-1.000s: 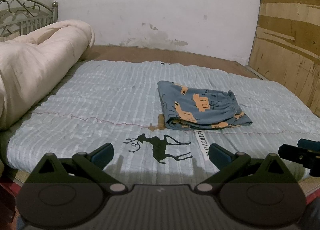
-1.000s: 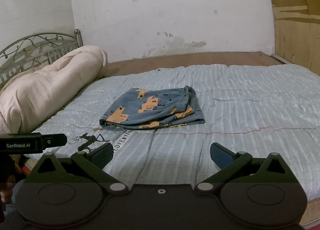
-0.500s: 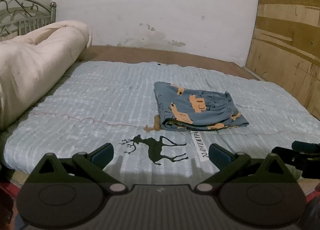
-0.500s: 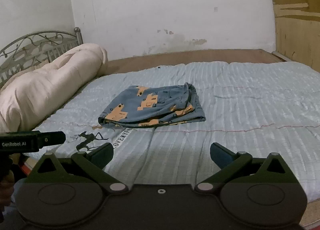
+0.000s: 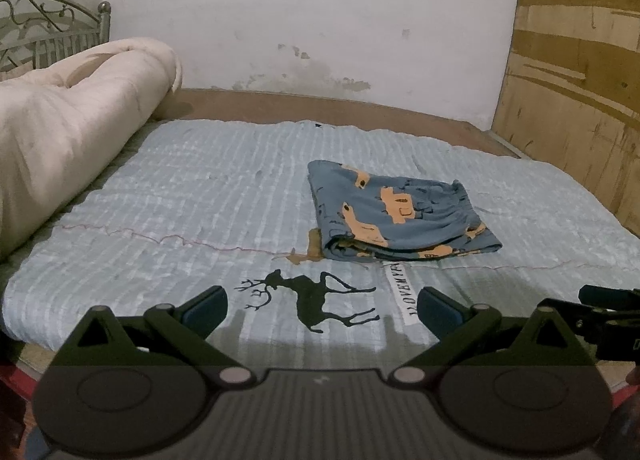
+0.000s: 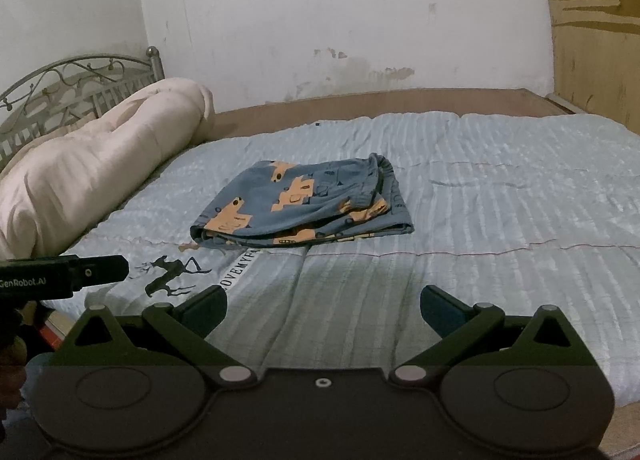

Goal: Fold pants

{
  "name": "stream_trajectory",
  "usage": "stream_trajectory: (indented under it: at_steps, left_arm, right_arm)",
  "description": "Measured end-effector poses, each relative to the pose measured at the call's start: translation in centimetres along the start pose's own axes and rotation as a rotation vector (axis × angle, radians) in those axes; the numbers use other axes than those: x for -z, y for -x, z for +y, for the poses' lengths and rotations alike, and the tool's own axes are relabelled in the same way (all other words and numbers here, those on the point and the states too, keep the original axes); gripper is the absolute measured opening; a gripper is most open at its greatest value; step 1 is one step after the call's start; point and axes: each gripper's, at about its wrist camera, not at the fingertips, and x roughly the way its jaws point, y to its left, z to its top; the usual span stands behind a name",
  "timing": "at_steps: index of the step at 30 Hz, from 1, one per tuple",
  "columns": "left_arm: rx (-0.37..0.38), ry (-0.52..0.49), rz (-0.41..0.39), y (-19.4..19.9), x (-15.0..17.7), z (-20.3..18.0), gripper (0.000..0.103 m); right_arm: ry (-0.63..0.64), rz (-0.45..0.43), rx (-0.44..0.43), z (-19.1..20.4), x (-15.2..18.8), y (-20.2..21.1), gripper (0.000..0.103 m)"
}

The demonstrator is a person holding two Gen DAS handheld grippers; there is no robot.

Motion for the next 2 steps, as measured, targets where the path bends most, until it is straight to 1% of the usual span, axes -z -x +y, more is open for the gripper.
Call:
stream_trajectory:
  at_steps: [2]
  left_arm:
    - [-0.003,0.001,0.008,-0.27,0.00,0.06,0.103]
  right_arm:
    - [0.000,0.004,0.000,0.01,0.04,-0.25,0.102]
